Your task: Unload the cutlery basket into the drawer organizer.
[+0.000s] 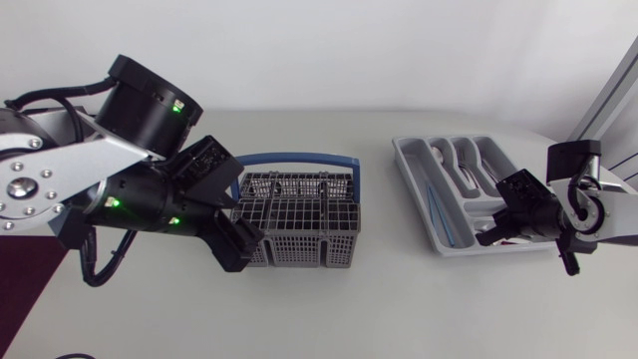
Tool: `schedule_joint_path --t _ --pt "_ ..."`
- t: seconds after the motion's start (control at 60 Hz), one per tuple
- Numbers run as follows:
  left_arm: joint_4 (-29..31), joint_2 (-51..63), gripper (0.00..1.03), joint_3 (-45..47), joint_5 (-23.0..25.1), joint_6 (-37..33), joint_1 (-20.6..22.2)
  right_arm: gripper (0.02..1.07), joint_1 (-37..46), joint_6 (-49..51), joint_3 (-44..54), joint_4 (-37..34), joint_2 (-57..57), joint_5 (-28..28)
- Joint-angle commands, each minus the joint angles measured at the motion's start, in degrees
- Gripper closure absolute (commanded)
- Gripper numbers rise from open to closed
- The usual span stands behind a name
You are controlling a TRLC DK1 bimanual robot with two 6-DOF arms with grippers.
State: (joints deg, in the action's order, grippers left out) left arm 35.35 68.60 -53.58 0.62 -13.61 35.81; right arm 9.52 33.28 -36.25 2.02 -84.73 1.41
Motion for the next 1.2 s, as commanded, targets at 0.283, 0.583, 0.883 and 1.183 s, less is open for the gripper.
schedule_joint_path --t 0.283,0.583,0.883,1.183 --pt "1.1 -0.8 0.06 1.7 -0.3 -1.2 0.6 0.46 -2.7 -1.1 2.2 0.3 0.4 1.1" --pt "1.8 -2.0 0.06 2.1 -0.3 -1.6 -0.2 0.30 -4.9 -2.3 0.8 -8.7 12.4 1.1" --pt "2.4 -3.9 0.06 3.2 -0.3 -1.9 -0.7 0.29 -8.0 -3.8 1.1 -12.6 16.5 1.2" --pt "3.0 -5.8 0.06 4.2 -0.3 -2.2 -1.0 0.60 -7.1 -5.4 0.4 -11.0 9.1 0.3"
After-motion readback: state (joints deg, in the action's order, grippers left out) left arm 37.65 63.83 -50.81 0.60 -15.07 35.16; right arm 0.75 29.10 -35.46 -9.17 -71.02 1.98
